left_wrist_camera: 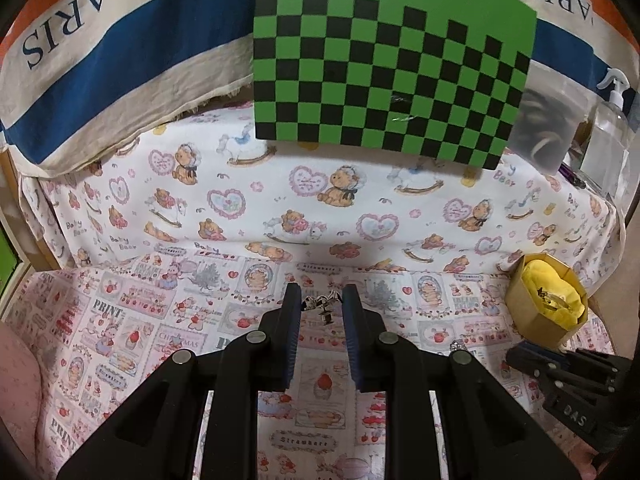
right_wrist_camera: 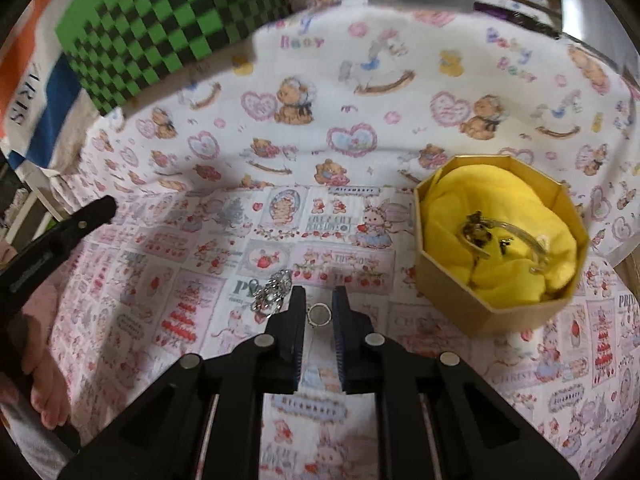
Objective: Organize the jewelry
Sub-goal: 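Lift the charms in the left gripper and carry them toward the box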
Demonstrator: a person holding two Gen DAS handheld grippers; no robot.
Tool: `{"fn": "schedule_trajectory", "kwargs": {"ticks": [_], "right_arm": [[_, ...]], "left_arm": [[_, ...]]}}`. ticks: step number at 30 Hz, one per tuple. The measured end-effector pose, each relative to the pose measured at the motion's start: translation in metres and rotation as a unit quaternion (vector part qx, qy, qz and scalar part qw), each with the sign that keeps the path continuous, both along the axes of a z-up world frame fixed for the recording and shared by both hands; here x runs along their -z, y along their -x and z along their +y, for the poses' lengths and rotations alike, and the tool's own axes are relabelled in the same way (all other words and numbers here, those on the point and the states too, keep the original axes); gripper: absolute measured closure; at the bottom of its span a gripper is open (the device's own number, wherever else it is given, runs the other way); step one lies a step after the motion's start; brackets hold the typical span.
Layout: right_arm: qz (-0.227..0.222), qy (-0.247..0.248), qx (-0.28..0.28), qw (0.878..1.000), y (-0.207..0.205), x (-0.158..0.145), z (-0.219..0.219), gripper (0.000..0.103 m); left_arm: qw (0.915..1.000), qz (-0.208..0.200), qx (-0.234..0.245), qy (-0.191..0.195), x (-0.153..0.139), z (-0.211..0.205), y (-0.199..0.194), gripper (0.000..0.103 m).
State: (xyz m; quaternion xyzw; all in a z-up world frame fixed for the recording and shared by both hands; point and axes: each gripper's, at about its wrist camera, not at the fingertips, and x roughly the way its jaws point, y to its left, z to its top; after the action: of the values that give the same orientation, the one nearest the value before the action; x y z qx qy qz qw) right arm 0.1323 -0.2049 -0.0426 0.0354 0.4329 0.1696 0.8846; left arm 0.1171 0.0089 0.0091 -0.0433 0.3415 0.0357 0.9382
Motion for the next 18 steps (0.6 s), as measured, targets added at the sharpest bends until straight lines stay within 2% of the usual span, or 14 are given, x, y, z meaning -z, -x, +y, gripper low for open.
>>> {"fn": "schedule_trajectory", "kwargs": {"ticks": [6,12,18], "right_arm": [[-0.005,-0.016,-0.005,1.0,0.007,0.001,-0.008,0.091],[-0.046,-0.039,-0.015,0.998,0.018,-0.016,-0.017,0.091],[-0.075,-0.064,-0.003,0.995,0.025,-0.035,-0.037,0.091]], "left_arm": [[0.9999,-0.012,0.006,-0.01,-0.006,-0.007,0.006,0.083],[0.9994,-0.025,0.008,-0.021,-0.012,-0.011,0.013,0.083],[0.999,-0.043,0.004,-0.014,-0.022,-0.011,0.022,0.083]]}}
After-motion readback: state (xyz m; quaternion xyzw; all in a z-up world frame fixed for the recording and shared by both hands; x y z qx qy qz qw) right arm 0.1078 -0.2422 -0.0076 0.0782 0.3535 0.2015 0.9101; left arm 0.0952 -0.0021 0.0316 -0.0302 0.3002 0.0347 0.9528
